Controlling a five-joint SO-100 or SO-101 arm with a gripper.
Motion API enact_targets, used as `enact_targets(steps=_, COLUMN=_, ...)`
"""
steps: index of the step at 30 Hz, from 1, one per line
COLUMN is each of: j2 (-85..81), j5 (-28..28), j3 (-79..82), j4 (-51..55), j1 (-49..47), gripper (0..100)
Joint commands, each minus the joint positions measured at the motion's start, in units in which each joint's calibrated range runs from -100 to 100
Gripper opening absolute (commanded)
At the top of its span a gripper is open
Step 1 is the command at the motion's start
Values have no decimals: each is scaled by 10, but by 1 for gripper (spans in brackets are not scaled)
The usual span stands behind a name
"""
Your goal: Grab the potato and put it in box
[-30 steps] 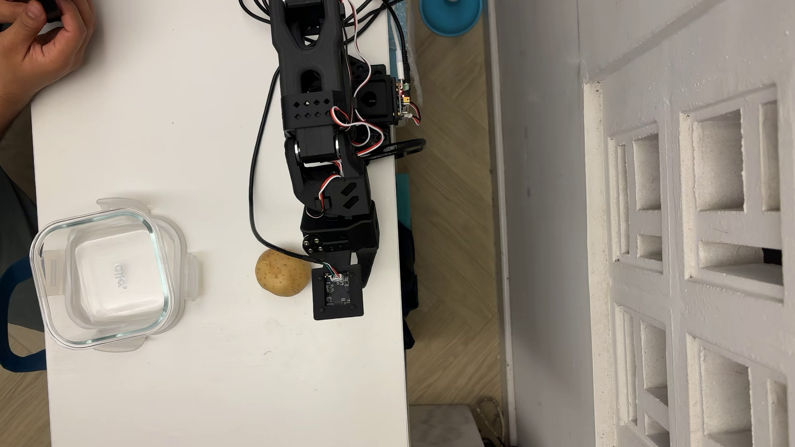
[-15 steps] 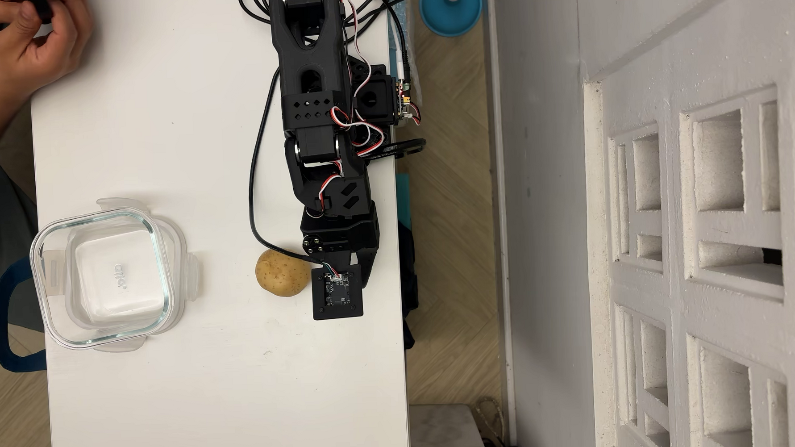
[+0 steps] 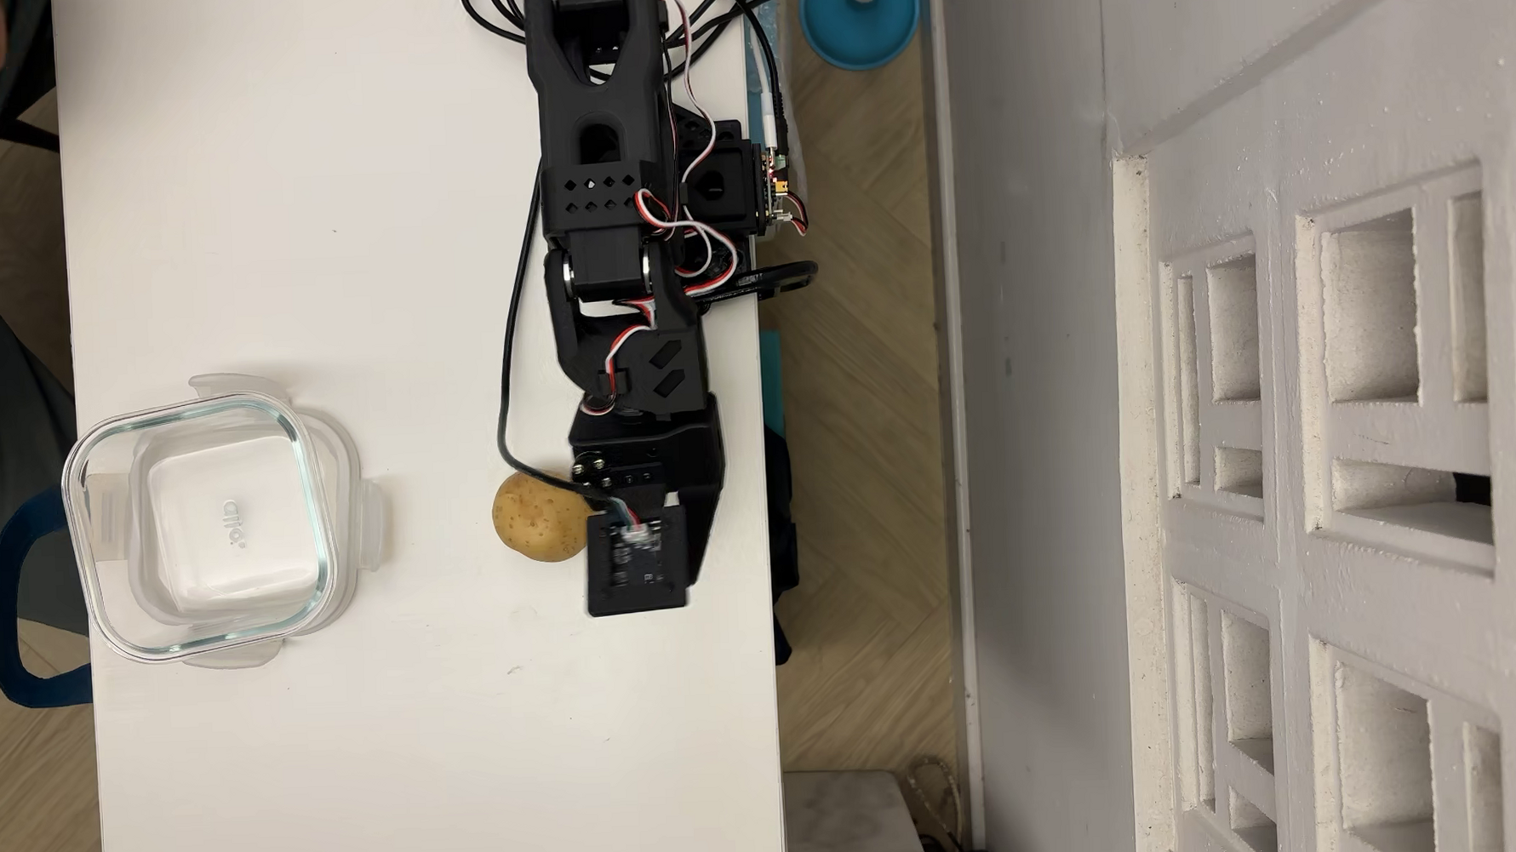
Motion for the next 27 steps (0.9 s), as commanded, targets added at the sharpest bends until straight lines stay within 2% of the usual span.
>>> enact_targets(steps=1, j2=-6, j5=2, j3=-20, j4=-38, j1=97, gripper=6)
enact_targets(steps=4, j2=-6, j5=2, j3=-7, j4=-38, j1=161, gripper=15)
enact_targets(steps=10, j2=-6, j5=2, j3=47, j4=-38, j1=274, gripper=43)
enact_targets(steps=12, j2=-6, j5=2, j3=47, j4=-36, j1=309, gripper=47)
enact_targets(steps=17, j2=-6, j5=2, j3=47, j4=-33, j1=352, gripper=49)
enact_targets(steps=23, j2=0, j5=2, j3=47, j4=-29, j1=362, gripper=49)
enact_targets(steps=27, j2=-5, j5=-3, j3=47, j4=10, j1=358, gripper=49)
